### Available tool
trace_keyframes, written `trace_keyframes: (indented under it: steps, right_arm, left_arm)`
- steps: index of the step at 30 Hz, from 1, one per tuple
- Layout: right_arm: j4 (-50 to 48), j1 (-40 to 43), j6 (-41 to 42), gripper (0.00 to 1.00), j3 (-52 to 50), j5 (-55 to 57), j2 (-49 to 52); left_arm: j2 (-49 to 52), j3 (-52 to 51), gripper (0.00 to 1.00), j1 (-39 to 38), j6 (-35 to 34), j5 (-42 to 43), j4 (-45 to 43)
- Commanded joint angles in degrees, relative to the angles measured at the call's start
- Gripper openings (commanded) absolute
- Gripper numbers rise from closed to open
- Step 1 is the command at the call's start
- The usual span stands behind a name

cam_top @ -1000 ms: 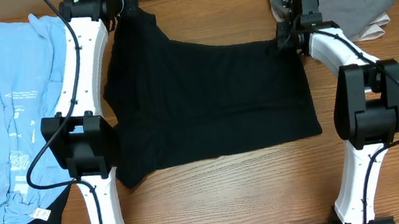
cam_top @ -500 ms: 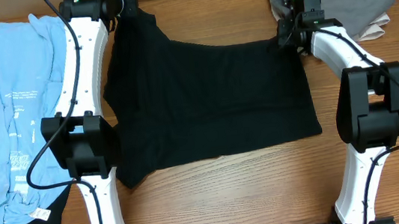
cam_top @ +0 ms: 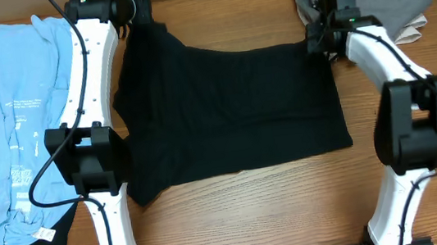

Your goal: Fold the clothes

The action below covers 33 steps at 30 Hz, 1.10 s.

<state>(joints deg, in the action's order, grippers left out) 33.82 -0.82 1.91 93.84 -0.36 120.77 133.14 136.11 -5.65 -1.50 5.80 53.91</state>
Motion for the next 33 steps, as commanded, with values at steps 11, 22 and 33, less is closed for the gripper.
trace_keyframes:
  steps: [11, 22, 33]
  right_arm:
    - [25.62, 4.44, 1.05, 0.04, 0.5, -12.07, -14.03]
    - [37.62, 10.67, 1.09, 0.04, -0.24, -12.63, -14.03]
    - [29.64, 11.32, 1.07, 0.04, -9.66, -15.21, -14.01]
  left_arm:
    - [-8.94, 0.55, 0.04, -0.15, 0.46, -2.08, 21.84]
    - [-8.74, -5.03, 0.04, 3.72, 0.46, -6.73, 35.54]
    - [-8.74, -23.54, 0.04, 3.58, 1.18, -5.46, 27.23]
